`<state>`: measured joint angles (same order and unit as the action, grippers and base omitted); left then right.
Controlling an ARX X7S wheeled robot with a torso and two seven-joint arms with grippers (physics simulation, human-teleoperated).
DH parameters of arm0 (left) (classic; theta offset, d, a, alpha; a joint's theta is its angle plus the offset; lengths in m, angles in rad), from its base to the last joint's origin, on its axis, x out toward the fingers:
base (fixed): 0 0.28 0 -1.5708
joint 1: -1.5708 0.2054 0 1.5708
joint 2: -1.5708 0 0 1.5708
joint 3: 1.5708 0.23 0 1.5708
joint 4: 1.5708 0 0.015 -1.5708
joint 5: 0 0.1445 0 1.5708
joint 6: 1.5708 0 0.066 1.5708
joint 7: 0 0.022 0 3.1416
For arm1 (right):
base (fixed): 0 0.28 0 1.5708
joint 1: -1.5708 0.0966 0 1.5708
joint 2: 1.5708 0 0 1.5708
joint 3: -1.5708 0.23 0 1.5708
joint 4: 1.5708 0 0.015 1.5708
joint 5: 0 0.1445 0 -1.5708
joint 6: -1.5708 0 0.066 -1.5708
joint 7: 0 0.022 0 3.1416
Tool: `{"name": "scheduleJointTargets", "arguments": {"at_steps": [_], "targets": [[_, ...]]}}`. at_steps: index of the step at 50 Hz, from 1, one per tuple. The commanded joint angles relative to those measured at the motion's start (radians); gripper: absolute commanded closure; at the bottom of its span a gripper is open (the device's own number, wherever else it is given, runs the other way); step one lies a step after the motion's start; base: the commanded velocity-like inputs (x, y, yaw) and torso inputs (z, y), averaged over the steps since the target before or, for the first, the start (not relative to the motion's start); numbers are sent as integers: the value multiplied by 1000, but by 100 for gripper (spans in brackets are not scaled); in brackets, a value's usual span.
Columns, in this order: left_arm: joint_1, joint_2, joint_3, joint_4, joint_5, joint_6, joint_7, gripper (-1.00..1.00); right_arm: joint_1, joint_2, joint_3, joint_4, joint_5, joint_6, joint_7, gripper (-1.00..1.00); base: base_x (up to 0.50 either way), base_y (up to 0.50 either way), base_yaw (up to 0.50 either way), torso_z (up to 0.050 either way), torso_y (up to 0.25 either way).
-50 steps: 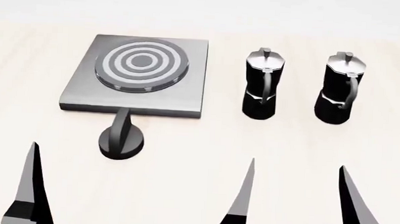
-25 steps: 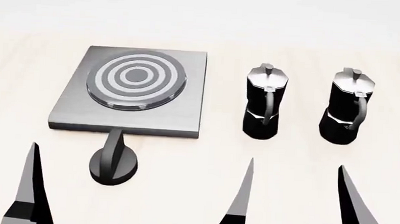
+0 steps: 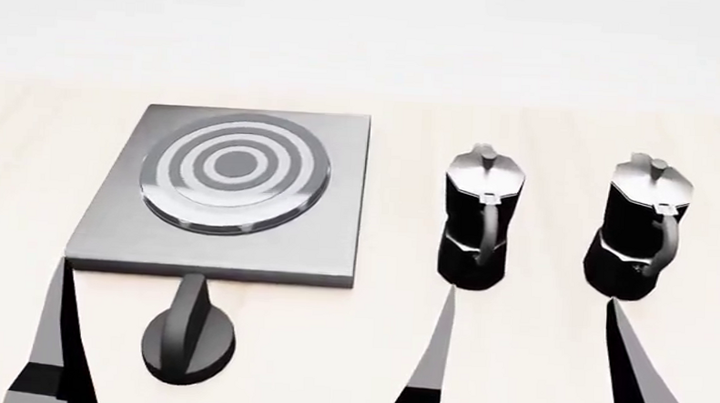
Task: Turn off the stove.
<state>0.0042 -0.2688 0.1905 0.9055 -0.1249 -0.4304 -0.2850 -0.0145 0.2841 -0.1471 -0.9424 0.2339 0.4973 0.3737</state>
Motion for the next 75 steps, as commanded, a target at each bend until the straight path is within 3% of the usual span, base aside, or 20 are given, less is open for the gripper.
{"name": "scheduleJointTargets", "arguments": {"at_steps": [1,56,75], "targets": [[0,-5,3,-1,-4,2,-6,-100,1,6,-5,-3,4,2,7,-100,191,0,0,0,0],[-2,-34,23,-9,-20,19,-44,-100,6,38,-34,4,7,-8,49,-100,95,0,0,0,0],[-6,-44,28,-19,-29,21,-53,-100,8,49,-44,9,15,-12,62,-100,0,0,0,0,-131]]}}
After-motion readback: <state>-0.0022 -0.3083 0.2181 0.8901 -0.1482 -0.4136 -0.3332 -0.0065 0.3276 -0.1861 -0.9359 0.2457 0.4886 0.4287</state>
